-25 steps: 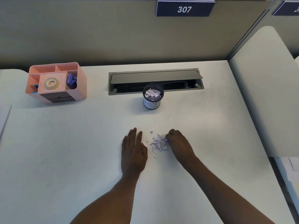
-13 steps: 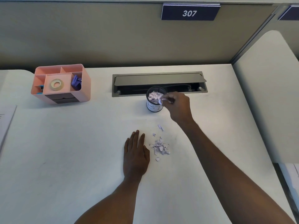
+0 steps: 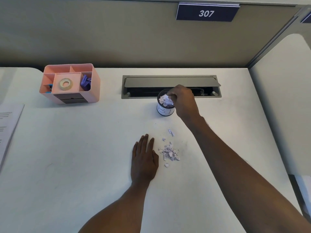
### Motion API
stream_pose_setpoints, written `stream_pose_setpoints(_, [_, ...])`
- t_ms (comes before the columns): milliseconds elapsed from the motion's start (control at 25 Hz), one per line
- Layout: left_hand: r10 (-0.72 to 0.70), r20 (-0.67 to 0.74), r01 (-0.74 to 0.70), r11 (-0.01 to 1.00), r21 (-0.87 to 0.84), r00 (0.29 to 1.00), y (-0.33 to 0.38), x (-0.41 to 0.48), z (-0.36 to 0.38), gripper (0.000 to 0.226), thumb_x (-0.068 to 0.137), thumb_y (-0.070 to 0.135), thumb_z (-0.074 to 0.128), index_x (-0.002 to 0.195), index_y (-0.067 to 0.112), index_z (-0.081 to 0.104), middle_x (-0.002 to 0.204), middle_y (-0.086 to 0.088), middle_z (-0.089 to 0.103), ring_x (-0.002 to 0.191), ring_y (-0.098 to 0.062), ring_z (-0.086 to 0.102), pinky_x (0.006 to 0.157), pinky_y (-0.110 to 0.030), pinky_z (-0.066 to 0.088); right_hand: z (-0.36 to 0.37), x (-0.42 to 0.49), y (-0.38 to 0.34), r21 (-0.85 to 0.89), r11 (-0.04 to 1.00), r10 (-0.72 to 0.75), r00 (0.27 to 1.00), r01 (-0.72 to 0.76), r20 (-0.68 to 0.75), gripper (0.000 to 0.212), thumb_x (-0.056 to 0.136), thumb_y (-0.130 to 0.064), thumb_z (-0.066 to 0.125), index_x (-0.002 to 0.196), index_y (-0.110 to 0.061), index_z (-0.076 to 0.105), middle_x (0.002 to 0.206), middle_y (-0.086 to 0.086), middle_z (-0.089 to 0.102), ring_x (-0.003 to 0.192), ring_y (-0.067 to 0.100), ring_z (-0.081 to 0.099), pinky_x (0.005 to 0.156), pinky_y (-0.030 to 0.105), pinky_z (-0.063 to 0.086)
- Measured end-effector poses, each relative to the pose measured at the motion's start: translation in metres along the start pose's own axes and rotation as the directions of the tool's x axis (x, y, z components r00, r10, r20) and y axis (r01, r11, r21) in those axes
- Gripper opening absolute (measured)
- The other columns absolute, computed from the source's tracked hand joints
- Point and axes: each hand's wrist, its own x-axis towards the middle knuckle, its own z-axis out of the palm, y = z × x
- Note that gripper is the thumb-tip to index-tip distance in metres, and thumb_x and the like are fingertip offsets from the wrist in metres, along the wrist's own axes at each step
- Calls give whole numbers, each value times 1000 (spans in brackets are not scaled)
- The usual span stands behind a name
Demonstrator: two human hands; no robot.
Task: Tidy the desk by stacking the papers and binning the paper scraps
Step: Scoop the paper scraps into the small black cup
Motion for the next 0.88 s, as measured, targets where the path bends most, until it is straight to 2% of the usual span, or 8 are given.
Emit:
stream_pose_setpoints(80, [0,1,0,1000,3,1000,0,0,0,54,101,18,52,154,18,49,169,-5,37,158,-23,31,129,-47,27,2,-18,1,79,997,1,987,11,-158,15,89,-10,63,95,-3,75,92,13,71,82,27,64,73,37,53])
stream_pose_setpoints(160, [-1,4,1,1000,3,1000,0,-1,-1,54,101,18,52,155,18,48,169,-5,37,158,-23,30,130,-46,26,12,-54,9,157,983,116,982,-92,-149,11,90,-18,71,96,-10,70,88,6,66,75,21,60,70,36,51])
stream_pose_setpoints(240, [-6,8,6,1000,0,1000,1,0,-1,54,100,18,53,154,18,49,169,-5,37,159,-22,29,130,-45,25,30,-103,18,128,951,277,959,-281,54,38,86,-37,77,113,-14,63,103,3,59,81,21,62,74,37,53])
stream_pose_setpoints(320, [-7,8,7,1000,4,1000,1,0,-2,54,101,18,52,154,18,49,169,-5,37,159,-22,29,130,-45,25,48,-151,23,-41,909,412,885,-414,216,69,78,-50,81,130,-17,51,123,3,49,101,25,62,82,38,54])
stream_pose_setpoints(480, [-2,5,2,1000,15,1000,1,0,-3,55,100,18,52,155,18,48,168,-5,38,159,-23,29,130,-45,26,80,-200,23,-199,840,542,787,-505,294,112,68,-50,89,152,-14,24,150,9,30,133,30,50,98,39,53])
stream_pose_setpoints(560, [-1,5,1,1000,17,1000,1,-1,-2,55,100,18,51,155,18,48,168,-5,38,158,-23,29,130,-45,25,89,-197,21,-135,831,555,792,-539,253,104,72,-40,89,150,-11,26,148,12,31,130,31,53,98,37,53])
stream_pose_setpoints(720, [8,6,-8,1000,21,1000,1,0,-3,54,101,19,50,155,17,48,169,-6,37,159,-23,29,130,-46,25,90,-169,22,51,847,516,840,-530,167,64,80,-22,85,128,-8,46,129,12,43,109,32,64,83,31,50])
stream_pose_setpoints(880, [7,2,-7,1000,21,1000,2,-1,-4,53,101,17,52,154,17,49,169,-5,37,159,-22,29,130,-45,24,78,-142,37,-119,900,435,871,-419,228,110,66,-53,89,151,-21,28,146,6,32,131,25,43,88,40,54])
